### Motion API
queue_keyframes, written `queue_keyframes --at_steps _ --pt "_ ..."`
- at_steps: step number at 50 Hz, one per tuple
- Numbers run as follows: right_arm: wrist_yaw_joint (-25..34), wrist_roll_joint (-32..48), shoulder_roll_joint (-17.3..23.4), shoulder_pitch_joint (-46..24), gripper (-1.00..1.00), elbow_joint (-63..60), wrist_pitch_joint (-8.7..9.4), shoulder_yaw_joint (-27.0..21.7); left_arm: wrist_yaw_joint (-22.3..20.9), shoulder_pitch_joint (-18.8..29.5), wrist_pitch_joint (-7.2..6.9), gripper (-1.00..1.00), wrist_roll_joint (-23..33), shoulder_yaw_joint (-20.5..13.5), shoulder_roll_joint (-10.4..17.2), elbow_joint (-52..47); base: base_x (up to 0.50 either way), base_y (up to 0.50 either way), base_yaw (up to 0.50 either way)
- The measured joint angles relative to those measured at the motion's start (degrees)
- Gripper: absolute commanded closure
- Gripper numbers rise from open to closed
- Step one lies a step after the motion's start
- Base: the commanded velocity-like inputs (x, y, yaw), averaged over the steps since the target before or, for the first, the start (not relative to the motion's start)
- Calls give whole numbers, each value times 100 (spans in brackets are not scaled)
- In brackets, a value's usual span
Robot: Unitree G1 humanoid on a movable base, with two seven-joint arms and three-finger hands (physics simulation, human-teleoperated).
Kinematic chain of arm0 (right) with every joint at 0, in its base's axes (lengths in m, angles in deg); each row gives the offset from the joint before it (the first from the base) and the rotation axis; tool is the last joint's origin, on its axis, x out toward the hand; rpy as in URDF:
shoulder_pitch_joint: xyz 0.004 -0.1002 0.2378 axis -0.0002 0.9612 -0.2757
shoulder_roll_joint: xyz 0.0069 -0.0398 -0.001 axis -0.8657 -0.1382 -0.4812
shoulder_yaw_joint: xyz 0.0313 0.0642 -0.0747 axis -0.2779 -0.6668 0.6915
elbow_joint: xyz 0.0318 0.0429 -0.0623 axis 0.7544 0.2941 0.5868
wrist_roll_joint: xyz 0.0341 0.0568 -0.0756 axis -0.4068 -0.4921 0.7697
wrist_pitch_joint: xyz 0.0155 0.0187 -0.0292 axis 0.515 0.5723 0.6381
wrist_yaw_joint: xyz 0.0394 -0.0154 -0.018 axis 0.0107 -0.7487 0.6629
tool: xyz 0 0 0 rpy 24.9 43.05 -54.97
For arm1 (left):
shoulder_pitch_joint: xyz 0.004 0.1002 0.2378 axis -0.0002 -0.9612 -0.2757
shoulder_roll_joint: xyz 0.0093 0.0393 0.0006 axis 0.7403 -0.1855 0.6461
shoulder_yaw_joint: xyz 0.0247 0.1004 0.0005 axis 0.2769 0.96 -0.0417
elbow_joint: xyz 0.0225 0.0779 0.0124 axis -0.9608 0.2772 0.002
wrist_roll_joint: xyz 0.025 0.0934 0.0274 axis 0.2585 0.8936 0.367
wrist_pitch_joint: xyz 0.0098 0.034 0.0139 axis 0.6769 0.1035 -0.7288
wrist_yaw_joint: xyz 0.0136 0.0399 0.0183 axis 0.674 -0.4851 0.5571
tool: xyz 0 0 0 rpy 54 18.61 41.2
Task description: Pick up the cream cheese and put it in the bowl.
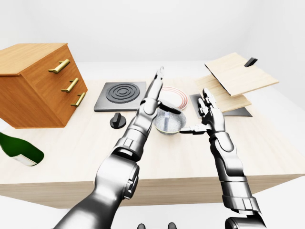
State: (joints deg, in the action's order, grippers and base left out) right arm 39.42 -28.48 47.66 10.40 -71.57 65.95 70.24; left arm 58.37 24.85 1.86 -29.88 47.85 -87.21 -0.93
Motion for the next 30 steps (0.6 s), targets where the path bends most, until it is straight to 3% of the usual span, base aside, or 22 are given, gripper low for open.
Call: queue_keyframes --at_steps 6,12,19,25,30 --pt "-44 21 -5 -8 -100 34 0 -4 -559 -1106 0 -100 -651 90 211 -1419 0 0 0" --pt "-161 129 -2 -19 -100 93 -71 -6 -778 -2001 0 -100 -1016 48 494 -1572 0 0 0" --pt "-254 157 -8 -38 -100 172 -234 -14 -752 -2497 0 -100 -1348 -130 798 -816 0 0 0" --pt "-407 300 7 -66 -100 287 -545 -10 -941 -2803 0 -100 -1855 -271 909 -573 0 0 0" --pt "-467 382 21 -81 -100 346 -701 -6 -1110 -2951 0 -100 -2240 -341 966 -454 0 0 0"
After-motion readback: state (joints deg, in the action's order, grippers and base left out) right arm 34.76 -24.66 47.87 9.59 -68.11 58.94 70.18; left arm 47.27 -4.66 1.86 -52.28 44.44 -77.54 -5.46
